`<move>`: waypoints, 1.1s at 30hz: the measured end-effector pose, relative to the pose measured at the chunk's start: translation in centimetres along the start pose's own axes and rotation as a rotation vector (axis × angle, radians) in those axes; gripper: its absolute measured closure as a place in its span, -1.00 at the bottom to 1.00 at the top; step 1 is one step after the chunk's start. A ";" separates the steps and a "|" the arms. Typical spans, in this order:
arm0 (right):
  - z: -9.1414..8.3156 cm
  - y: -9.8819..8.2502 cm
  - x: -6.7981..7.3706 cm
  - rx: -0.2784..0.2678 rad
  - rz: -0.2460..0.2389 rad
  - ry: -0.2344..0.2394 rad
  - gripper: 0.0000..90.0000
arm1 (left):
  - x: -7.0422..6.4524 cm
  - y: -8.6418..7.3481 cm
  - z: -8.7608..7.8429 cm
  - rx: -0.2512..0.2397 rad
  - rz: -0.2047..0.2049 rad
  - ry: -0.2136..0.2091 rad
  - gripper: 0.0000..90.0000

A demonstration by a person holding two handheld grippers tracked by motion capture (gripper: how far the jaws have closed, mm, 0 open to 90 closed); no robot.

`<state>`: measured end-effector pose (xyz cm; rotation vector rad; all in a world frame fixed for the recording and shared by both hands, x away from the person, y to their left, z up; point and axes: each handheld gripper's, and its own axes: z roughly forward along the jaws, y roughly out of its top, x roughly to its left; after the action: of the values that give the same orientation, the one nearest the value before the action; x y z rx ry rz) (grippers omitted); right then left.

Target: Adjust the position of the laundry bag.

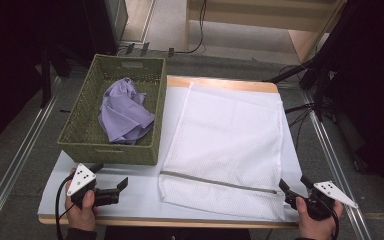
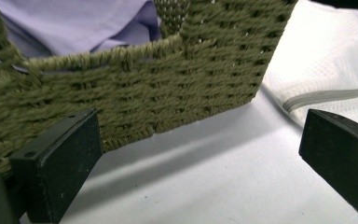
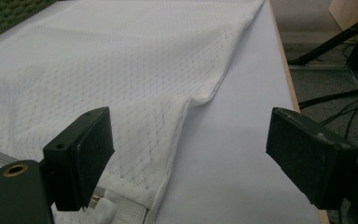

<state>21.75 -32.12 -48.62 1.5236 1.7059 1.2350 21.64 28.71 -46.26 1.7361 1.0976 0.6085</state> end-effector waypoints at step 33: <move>8.4 11.3 -1.5 0.154 -0.030 0.018 -0.02 | -7.7 2.9 6.1 0.214 0.011 -0.118 -0.07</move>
<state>34.60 -31.91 -42.62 1.5721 1.8662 1.1274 23.96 18.74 -45.61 1.9366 1.1033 0.4004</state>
